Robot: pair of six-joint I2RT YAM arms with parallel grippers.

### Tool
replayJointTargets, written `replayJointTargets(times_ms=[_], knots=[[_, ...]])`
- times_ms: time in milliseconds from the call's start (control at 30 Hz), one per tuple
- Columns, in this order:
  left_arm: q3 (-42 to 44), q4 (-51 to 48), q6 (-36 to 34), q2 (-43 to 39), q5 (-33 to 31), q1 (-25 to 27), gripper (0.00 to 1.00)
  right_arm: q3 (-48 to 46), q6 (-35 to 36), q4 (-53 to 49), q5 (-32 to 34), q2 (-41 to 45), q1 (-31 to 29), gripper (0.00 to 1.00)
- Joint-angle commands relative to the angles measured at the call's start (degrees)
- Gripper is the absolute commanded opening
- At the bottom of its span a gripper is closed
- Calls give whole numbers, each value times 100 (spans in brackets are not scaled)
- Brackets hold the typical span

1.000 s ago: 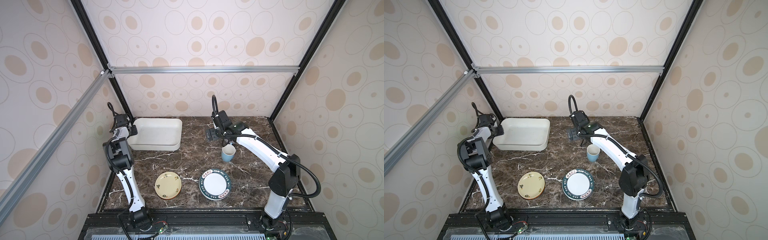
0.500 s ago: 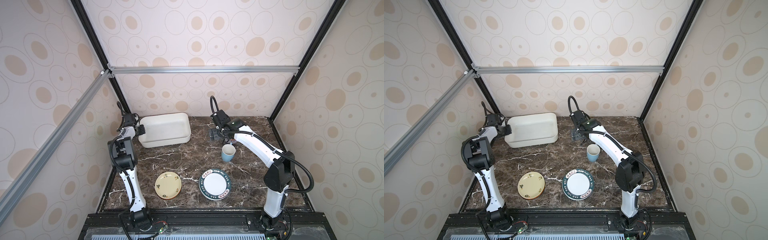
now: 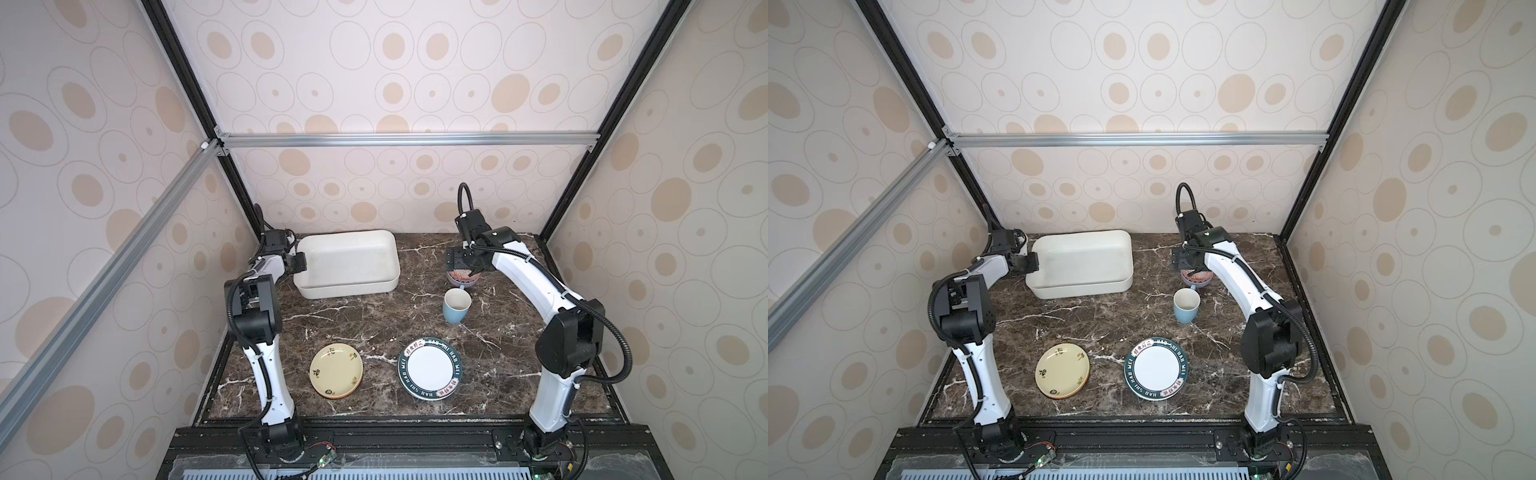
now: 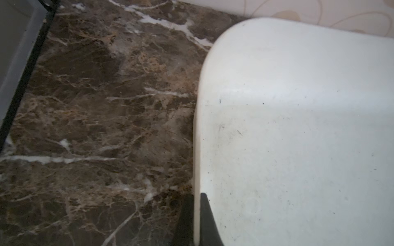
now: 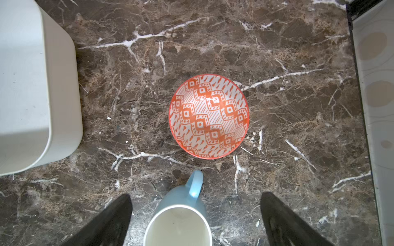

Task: Place the mixed dishes into the plastic bin
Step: 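Grip the bin rim with the left gripper while the right grasps the orange bowl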

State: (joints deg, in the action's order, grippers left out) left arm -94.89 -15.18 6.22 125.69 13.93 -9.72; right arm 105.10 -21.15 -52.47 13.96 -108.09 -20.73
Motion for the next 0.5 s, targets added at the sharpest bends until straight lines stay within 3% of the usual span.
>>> replayJointTargets(times_ms=[0, 267, 400, 467], knots=[[209, -372, -11, -228, 182, 285, 0, -35, -230, -302, -213, 101, 232, 95], [627, -468, -42, -536, 21, 853, 0, -146, -413, -424, -903, -80, 823, 77], [875, -486, -34, -653, -25, 1047, 0, -132, -410, -460, -976, -202, 1021, 65], [983, -511, -7, -700, -77, 1103, 0, -109, -441, -496, -915, -274, 1086, 65]])
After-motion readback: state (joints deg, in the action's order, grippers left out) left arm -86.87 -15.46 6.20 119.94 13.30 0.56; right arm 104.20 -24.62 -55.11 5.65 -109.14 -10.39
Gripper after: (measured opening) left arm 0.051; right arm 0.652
